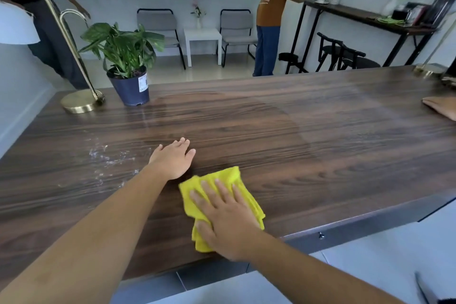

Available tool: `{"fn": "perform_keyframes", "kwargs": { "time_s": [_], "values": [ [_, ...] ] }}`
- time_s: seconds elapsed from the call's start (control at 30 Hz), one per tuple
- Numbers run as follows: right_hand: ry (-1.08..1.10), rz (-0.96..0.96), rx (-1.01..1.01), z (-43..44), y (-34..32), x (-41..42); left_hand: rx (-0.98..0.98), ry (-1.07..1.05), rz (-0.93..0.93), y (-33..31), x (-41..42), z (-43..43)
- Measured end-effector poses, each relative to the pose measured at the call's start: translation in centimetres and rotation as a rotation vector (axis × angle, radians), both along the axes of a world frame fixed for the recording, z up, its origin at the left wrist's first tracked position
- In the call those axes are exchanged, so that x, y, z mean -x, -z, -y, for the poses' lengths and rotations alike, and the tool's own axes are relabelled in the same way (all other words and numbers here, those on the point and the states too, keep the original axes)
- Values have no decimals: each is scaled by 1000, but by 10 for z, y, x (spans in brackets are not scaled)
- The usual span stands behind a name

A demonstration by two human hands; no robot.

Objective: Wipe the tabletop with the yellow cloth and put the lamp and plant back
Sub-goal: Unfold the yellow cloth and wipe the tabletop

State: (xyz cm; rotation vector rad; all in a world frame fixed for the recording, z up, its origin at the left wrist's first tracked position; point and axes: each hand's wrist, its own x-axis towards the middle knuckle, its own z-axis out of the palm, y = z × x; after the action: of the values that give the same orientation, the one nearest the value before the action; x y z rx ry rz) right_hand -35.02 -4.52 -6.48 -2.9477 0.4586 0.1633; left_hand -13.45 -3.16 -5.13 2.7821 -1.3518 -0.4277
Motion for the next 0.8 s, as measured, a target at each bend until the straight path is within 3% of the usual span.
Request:
{"fn": "perform_keyframes", "kwargs": {
  "time_s": [0.07,0.17,0.33,0.5,0.6,0.8],
  "values": [
    [-206,27,-17,19,1,18,2,8,-10,-3,0,-1],
    [-221,43,-2,81,7,59,67,8,-17,-3,0,-9],
    [187,-51,53,155,2,87,262,-115,74,0,-2,-54],
    [662,-53,2,125,0,-5,263,-339,147,-2,-23,-129],
    [489,-22,-37,62,-1,-60,210,-489,158,4,-35,-180],
    [-309,33,53,-39,5,-80,180,-629,125,16,-49,-227]
  ]
}}
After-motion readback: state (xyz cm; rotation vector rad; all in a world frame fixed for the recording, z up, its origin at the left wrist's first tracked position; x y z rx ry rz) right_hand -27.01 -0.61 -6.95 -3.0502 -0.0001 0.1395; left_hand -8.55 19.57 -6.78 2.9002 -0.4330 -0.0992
